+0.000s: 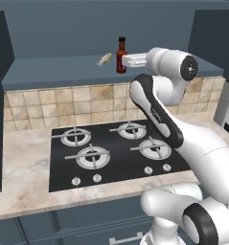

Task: The dining table condiment station is running low on condiment bottle. Refill the condiment station by opening the cabinet and taking the condiment bottle from the cabinet and placing it on the dining table.

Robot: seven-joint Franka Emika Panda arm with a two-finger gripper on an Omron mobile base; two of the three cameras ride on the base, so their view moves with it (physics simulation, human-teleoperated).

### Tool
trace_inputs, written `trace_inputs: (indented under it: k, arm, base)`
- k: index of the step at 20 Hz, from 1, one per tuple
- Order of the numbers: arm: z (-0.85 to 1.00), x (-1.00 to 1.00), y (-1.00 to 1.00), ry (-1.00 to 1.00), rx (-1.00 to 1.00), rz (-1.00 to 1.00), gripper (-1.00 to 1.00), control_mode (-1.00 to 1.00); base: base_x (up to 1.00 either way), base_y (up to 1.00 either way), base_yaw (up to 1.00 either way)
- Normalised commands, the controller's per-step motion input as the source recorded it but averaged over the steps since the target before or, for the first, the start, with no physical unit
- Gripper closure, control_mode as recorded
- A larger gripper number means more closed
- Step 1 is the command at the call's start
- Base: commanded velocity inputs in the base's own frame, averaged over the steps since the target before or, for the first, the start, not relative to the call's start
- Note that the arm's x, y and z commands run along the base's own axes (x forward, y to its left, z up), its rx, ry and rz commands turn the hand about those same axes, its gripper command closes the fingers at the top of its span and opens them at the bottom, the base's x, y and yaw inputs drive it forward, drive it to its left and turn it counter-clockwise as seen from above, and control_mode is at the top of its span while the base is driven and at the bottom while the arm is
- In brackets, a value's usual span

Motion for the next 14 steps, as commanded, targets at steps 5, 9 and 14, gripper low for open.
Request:
trace_inputs:
  k: [5, 9, 14]
  arm:
    - [0.0, 0.43, 0.18, -0.03, -0.04, 0.0, -1.0, -1.0]
    - [0.0, 0.34, 0.06, -0.04, -0.03, 0.0, -1.0, -1.0]
    - [0.0, 0.32, 0.04, -0.02, -0.02, 0.0, -1.0, -1.0]
  base:
    - [0.0, 0.0, 0.0]
    - [0.0, 0.0, 0.0]
    - [0.0, 0.0, 0.0]
